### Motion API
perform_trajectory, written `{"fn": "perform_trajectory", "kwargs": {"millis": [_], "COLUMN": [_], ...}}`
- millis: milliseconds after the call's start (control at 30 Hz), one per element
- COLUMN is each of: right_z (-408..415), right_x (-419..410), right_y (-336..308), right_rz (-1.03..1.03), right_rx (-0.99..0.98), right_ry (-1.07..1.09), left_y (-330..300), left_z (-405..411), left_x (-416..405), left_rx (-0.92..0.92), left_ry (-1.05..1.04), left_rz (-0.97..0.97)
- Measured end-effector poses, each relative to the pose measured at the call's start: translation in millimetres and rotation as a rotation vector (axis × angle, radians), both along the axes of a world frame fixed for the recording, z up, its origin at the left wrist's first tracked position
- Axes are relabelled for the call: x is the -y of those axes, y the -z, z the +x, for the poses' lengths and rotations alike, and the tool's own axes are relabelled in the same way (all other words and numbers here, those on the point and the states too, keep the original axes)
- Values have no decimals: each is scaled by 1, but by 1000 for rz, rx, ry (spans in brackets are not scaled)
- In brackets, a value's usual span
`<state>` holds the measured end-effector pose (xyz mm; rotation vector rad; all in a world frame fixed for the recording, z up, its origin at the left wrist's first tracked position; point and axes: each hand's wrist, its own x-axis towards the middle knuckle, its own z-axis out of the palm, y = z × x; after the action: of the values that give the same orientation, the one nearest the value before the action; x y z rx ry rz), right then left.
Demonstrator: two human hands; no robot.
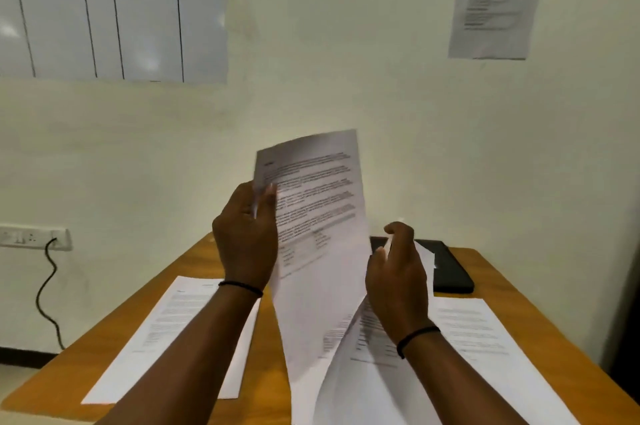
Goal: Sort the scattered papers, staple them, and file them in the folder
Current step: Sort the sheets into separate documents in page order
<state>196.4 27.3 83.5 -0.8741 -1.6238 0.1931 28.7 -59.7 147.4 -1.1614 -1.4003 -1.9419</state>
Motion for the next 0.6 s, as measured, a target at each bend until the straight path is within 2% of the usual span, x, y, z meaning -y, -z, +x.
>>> {"fn": "perform_trajectory", "kwargs": {"millis": [100,267,433,600], "right_z": [17,31,21,-11], "right_x": [3,7,-3,-17], "right_y": [-11,-9,15,44], "right_rz": [42,64,-104,-406], "right_rx": [-8,74,211,146], "right_ry": [23,17,-33,-53], "left_y": [9,62,116,150], "left_z": [4,6,7,3], "left_x": [-14,-39,-64,-83], "left_rx": [109,129,285,369], "left_ry": [25,54,305,411], "left_rz": [-149,-395,-547,-687]}}
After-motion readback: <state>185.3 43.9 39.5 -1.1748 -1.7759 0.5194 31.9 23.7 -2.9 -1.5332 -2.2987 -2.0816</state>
